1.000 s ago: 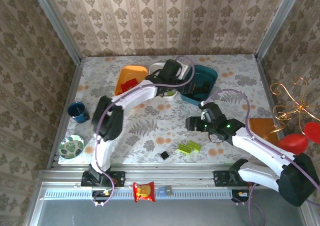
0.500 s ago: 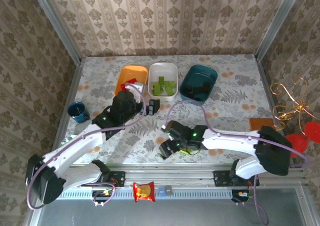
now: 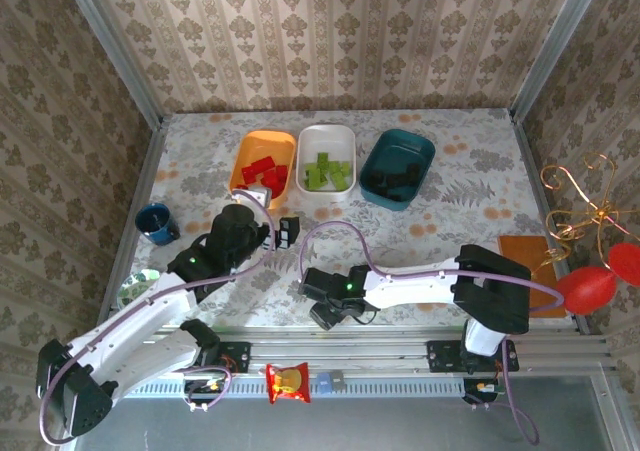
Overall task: Sort the legos into containers by color
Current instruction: Pick up the lego from the bottom-center of the table, then place the lego in the container.
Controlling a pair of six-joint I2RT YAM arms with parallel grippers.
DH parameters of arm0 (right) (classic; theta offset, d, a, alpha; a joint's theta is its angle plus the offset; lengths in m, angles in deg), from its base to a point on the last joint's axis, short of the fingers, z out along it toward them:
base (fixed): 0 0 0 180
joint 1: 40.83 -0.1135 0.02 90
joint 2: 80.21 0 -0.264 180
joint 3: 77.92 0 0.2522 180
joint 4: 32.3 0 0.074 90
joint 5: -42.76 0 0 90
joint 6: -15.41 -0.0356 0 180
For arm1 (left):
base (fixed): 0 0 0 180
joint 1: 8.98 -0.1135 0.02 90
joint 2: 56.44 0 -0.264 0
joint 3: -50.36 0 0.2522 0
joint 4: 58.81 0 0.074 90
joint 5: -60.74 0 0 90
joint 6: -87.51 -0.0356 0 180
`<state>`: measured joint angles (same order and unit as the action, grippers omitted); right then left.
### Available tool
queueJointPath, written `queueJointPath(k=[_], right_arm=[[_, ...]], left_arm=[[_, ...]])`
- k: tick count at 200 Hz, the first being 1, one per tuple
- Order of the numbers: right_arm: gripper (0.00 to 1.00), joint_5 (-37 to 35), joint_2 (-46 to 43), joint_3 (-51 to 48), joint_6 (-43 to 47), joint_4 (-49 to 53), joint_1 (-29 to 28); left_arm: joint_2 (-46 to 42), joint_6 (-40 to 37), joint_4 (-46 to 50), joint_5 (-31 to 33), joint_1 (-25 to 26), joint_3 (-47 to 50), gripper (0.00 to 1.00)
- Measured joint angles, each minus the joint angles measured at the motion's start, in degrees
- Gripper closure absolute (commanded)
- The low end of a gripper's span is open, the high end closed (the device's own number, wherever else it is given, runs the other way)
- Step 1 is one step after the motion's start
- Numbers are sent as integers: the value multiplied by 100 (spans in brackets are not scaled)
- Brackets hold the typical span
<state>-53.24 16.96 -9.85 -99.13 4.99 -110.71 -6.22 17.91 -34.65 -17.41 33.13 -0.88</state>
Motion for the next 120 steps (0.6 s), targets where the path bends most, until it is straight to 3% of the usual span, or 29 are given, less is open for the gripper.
queueJointPath(k=[22,56,91,120], right_arm=[[68,-17,-26,-2,59,-44,66],[72,-24,-619,-111,111,-177,564],[73,-76,-1591,-153,208,-498,1969],[73,-192,-1832,-61,208,-721,3298]], left_arm=[[-26,0,26,4,-22,0,0],[-48,2,72,-7,-22,0,0],[-59,76,31,-160,-26,103,0],[105,223,15,-382,-26,160,0]])
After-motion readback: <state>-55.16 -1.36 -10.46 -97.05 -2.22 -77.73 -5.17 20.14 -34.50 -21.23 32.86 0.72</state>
